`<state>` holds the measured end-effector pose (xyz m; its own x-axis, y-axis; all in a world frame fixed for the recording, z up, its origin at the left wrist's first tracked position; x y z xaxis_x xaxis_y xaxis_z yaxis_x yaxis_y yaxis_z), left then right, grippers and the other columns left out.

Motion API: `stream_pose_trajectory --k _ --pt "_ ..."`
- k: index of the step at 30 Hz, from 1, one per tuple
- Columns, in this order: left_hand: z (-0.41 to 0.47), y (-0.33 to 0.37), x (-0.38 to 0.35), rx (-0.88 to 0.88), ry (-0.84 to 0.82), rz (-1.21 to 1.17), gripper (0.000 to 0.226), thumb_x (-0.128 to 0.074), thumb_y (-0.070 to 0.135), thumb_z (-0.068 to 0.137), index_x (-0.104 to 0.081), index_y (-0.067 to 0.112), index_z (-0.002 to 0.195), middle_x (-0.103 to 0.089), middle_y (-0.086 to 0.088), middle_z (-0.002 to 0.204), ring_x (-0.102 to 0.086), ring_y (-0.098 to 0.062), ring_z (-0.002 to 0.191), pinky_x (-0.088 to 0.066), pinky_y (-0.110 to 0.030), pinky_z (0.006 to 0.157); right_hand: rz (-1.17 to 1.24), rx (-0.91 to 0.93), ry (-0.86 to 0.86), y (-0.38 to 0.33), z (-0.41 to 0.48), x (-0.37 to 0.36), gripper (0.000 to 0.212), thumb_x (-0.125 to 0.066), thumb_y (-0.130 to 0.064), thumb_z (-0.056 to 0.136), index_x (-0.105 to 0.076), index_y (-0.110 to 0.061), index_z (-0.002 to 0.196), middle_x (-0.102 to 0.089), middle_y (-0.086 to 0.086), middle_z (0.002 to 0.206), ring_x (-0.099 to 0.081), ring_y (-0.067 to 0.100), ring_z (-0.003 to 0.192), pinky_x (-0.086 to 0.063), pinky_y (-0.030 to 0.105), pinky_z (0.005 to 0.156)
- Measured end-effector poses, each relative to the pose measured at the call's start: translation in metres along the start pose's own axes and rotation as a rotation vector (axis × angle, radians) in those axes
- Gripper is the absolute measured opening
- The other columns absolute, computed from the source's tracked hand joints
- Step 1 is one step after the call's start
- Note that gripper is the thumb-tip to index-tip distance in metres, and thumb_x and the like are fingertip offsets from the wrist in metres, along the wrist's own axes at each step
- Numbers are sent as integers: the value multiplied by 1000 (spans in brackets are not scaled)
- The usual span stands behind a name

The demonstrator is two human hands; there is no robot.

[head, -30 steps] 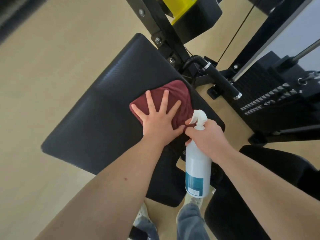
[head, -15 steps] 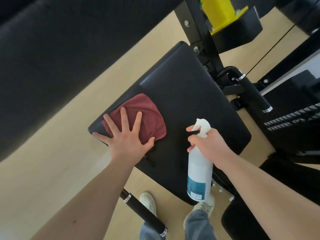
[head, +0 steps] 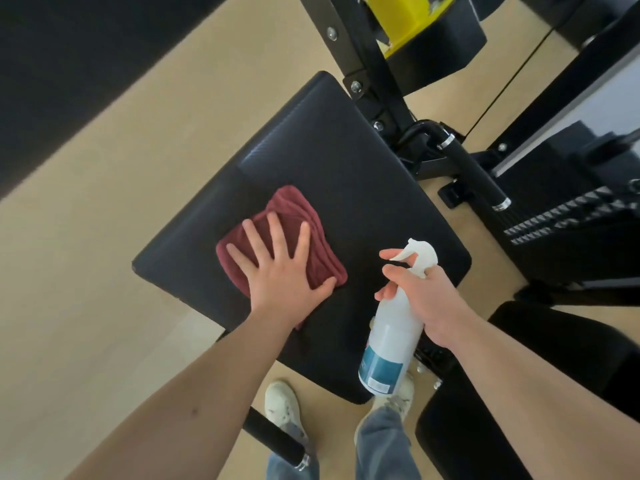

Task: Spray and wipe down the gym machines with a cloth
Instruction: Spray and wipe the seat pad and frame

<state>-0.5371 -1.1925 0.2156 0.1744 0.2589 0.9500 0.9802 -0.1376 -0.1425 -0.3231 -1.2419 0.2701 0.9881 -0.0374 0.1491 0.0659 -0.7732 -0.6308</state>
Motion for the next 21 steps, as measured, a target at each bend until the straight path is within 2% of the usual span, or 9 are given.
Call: stream_pose_trajectory --k 2,4,7,10,11,13,15,17,21 --pt "-10 19 -8 -113 -23 8 93 -24 86 87 4 37 161 18 -13 169 30 -52 146 27 -73 103 19 -11 21 2 -3 12 24 -65 -21 96 -71 -42 105 -72 7 76 -76 18 81 -54 46 97" --pt "-19 27 -12 -205 -35 -8 69 -27 71 98 -16 43 160 4 -8 171 23 -46 150 28 -69 107 6 -16 36 3 -7 23 23 -66 -21 96 -70 -42 104 -72 7 77 -75 13 77 -57 41 90" --pt "-26 22 -2 -245 -25 -167 39 -42 47 103 -55 42 140 -27 3 167 2 -35 157 15 -62 121 -47 -17 45 -1 -16 34 22 -66 -23 96 -69 -43 104 -72 1 75 -74 7 75 -56 38 85" --pt "-30 8 20 -180 -95 -425 30 -42 30 106 -61 33 129 -42 7 159 -18 -23 157 0 -51 129 -93 -4 36 -14 -31 36 21 -66 -25 96 -68 -45 105 -73 -4 74 -74 8 78 -58 40 87" --pt "-34 4 35 -129 -123 -543 29 -41 25 107 -60 33 128 -49 5 153 -34 -20 150 -15 -45 129 -104 5 28 -21 -38 34 21 -66 -26 96 -68 -45 105 -73 -6 74 -74 7 77 -58 40 88" --pt "-45 -3 66 16 -204 -862 24 -39 20 110 -57 36 114 -63 4 130 -62 -11 114 -52 -24 101 -126 18 17 -36 -53 28 21 -66 -27 96 -67 -45 106 -72 -8 73 -73 5 76 -58 38 89" --pt "-54 -6 91 142 -236 -1103 26 -37 22 111 -55 38 101 -69 13 110 -69 -12 95 -55 -11 72 -144 50 7 -54 -68 20 20 -65 -27 97 -67 -43 108 -71 -9 74 -73 7 78 -58 37 90" --pt "-61 -8 112 209 -246 -1231 24 -36 25 111 -55 38 103 -71 19 110 -73 -17 93 -55 -12 65 -165 98 5 -71 -83 13 17 -65 -28 97 -65 -43 106 -71 -8 75 -73 11 81 -58 39 92" --pt "-76 -15 150 283 -167 -1378 20 -41 25 110 -57 35 108 -71 18 114 -74 -14 74 -64 -30 70 -201 198 -42 -103 -114 2 16 -63 -29 98 -62 -44 105 -72 -11 75 -71 4 82 -58 40 94"
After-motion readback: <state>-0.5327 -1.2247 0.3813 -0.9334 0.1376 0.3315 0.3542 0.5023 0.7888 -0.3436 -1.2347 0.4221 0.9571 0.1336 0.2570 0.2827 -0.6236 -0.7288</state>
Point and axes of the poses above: each hand's wrist, its own z-axis towards the middle knuckle, its own x-axis out of the back of the hand, y = z × x, the point moved 2 cm from there along z, towards the middle knuckle
